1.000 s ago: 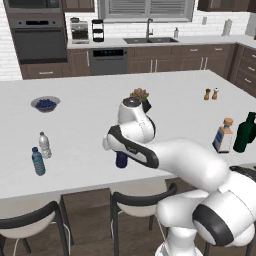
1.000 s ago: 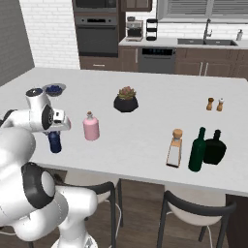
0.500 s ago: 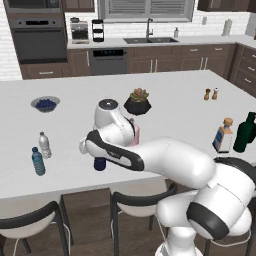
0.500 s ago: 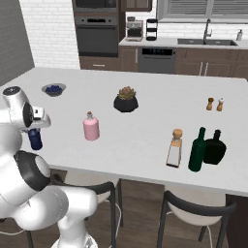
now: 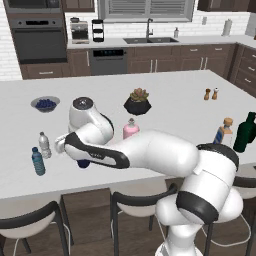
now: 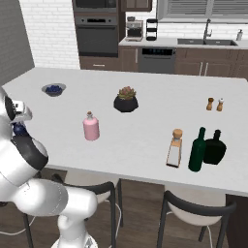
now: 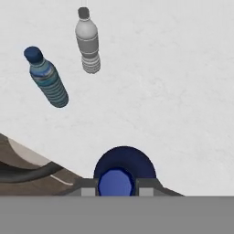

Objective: Move the plastic bottles in the middle to the plastics group, and the glass bottles in the middle to the glass group.

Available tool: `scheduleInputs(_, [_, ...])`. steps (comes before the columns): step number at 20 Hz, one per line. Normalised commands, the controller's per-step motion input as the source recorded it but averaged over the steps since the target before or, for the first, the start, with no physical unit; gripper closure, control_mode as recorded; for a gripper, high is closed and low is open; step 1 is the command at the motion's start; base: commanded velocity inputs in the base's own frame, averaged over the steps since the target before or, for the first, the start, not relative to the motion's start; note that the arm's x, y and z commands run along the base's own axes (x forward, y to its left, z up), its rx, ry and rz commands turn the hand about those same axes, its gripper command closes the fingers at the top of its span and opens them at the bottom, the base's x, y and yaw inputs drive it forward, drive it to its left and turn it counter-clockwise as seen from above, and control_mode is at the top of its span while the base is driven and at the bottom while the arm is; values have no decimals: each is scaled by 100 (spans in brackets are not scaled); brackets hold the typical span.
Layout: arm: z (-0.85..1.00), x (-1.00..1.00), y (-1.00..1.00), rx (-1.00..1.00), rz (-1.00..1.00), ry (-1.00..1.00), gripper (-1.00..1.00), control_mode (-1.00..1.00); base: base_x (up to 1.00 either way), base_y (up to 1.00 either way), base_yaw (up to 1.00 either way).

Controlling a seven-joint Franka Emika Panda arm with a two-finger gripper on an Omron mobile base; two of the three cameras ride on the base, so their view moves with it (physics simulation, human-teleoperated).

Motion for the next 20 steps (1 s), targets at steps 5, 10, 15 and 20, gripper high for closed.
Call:
scheduleInputs(5, [1, 5, 45, 0, 3, -9, 100, -100, 0, 0, 0])
scheduleInputs(10, [-17, 2, 7, 2, 1, -1, 100, -100, 0, 0, 0])
scheduleInputs(15, [-5, 4, -19, 16, 0, 0, 100, -100, 0, 0, 0])
scheduleInputs(20, [-14, 13, -23, 27, 3, 1, 100, -100, 0, 0, 0])
